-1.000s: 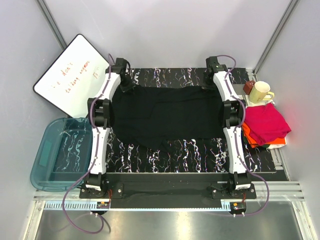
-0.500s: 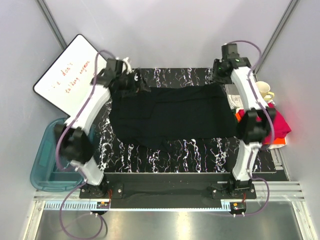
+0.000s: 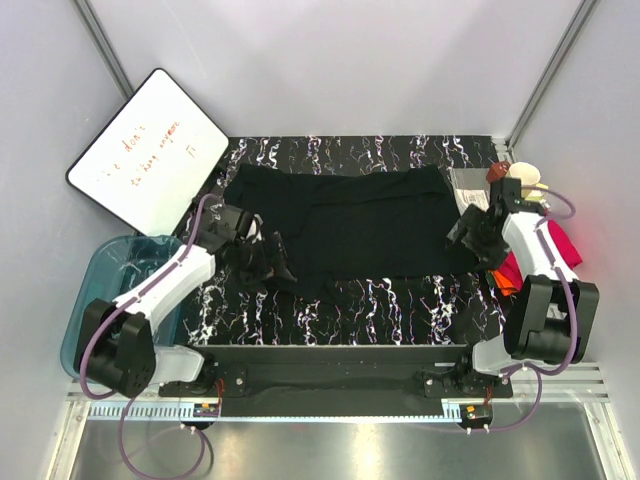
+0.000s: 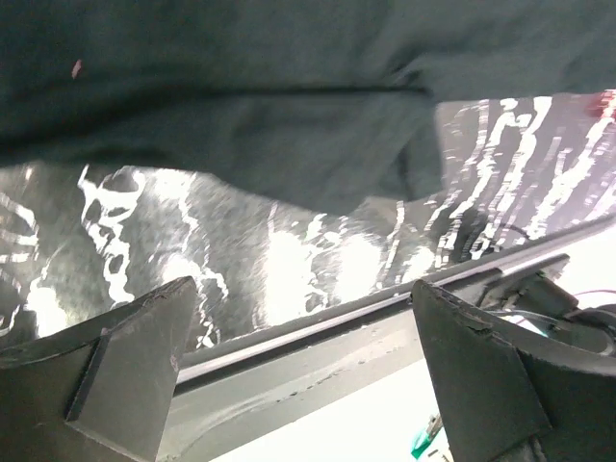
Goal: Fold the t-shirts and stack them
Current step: Grap the side of the flattened tshirt closest away from the robot with both arms
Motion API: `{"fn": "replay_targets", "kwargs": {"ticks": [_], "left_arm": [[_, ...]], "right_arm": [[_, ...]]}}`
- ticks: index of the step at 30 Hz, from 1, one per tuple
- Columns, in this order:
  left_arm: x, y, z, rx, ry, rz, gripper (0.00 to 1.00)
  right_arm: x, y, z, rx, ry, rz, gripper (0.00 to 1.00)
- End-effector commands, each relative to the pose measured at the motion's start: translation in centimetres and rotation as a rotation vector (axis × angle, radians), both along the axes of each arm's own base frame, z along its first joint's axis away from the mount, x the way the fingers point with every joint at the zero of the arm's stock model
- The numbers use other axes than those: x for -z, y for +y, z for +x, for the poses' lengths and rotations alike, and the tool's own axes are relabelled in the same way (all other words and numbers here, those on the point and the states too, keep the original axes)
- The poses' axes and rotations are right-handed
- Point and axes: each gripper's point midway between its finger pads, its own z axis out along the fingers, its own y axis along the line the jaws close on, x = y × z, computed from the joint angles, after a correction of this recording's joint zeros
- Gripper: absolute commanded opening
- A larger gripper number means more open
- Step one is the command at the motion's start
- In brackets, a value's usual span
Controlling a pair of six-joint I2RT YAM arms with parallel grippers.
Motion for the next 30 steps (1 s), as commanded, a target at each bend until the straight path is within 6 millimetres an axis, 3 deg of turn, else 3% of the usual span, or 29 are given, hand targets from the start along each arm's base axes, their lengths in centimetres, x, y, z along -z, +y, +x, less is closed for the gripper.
{"fn": "replay_targets", "kwargs": {"ticks": [1,6,11,16,22,24,25,28,29,30], "left_arm": [[1.6,0.2,-0.3,-0.033,-0.007,0.062,0.99],[4.2,-1.0,-0.5,0.051,0.024,0.153,0.98],[5.8,-1.9,0.5,0.076,0.034,0.183,0.97],[6.3,-3.0,1.9,0.094,0.041,0.18,0.96],[5.5,-4.6,3.3,0.108,0.018,0.159,0.9],[6.0,-4.7,3.3,0.118,0.031,0.163,0.84],[6.5,-4.7,3.3,0.119,0.047,0.167,0.73],[6.9,-4.4,3.3,0.116,0.044,0.194,0.59],[6.8,-4.4,3.4,0.115,0.04,0.196,0.35],[6.7,-4.4,3.4,0.115,0.036,0.2,0.19]], "right_arm": [[0.1,0.2,0.2,0.094,-0.064,0.041,0.95],[3.1,0.8,0.1,0.128,-0.025,0.083,0.95],[4.0,1.0,0.7,0.124,-0.018,0.105,0.95],[4.2,1.1,0.9,0.106,-0.018,0.113,0.95],[4.4,1.1,0.9,0.088,-0.012,0.11,0.96],[4.6,1.1,0.9,0.085,-0.008,0.109,0.96],[4.8,1.1,1.0,0.079,-0.004,0.109,0.96],[5.0,1.0,1.2,0.078,0.004,0.109,0.96],[5.0,1.0,1.2,0.079,0.005,0.108,0.96],[5.4,1.0,1.1,0.078,0.017,0.109,0.96]]}}
